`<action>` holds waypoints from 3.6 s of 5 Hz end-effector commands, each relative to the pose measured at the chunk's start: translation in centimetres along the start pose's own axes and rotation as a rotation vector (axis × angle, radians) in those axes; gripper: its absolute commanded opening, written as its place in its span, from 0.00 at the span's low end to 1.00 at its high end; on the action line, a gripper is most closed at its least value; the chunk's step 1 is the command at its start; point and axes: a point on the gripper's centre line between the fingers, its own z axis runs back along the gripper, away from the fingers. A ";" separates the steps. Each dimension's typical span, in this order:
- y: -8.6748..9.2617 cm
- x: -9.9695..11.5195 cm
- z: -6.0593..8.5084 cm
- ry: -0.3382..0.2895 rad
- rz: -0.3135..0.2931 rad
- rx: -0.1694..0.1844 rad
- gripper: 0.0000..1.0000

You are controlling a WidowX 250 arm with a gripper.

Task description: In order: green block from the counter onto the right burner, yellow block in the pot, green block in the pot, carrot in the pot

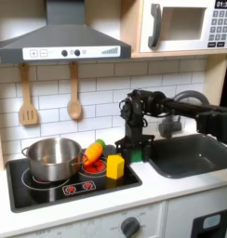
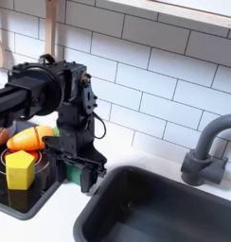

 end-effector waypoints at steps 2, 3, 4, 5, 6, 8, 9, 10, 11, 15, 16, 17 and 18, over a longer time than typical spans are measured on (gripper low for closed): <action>5.5 -1.6 1.3 -0.027 0.086 -0.058 0.00; 7.2 -1.0 1.4 -0.039 0.113 -0.044 0.00; 7.4 -1.4 1.6 -0.043 0.118 -0.028 0.00; 7.7 -2.0 0.9 -0.024 0.118 -0.012 0.00; 7.2 -1.1 0.8 -0.014 0.085 0.001 1.00; 6.2 -1.2 2.1 -0.039 0.054 -0.009 1.00; 5.7 -1.2 3.2 -0.045 0.048 -0.017 1.00; 5.1 -1.7 4.2 -0.055 0.039 -0.033 1.00; 4.6 -2.1 4.7 -0.062 0.024 -0.024 1.00; 7.1 -5.0 7.8 -0.055 0.084 -0.004 1.00; 7.9 -5.7 6.5 -0.021 0.110 -0.001 1.00; 8.3 -6.6 5.8 0.007 0.112 0.017 1.00; 8.8 -7.0 5.4 0.021 0.120 0.027 1.00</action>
